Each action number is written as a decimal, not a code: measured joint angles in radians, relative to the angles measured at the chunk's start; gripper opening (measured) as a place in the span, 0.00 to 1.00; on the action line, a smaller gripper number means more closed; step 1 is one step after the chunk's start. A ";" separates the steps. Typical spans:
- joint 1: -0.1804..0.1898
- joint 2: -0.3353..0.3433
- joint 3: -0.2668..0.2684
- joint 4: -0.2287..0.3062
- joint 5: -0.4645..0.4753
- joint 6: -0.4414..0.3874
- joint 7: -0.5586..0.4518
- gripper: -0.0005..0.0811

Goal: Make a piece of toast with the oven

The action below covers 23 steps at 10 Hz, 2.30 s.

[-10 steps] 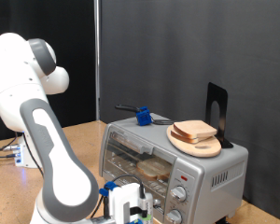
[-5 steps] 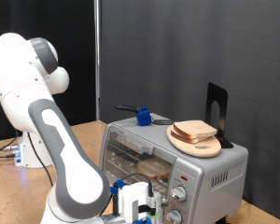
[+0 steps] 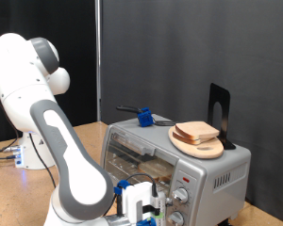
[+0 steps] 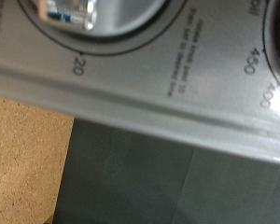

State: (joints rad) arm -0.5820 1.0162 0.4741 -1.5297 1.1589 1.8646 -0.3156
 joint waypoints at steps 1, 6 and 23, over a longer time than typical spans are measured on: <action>0.000 0.000 0.001 0.000 0.008 0.002 0.000 0.99; 0.000 0.000 0.001 0.000 0.017 0.024 0.009 0.53; -0.001 -0.025 -0.003 -0.031 0.004 0.077 0.141 0.76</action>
State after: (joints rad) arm -0.5833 0.9910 0.4710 -1.5610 1.1624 1.9415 -0.1749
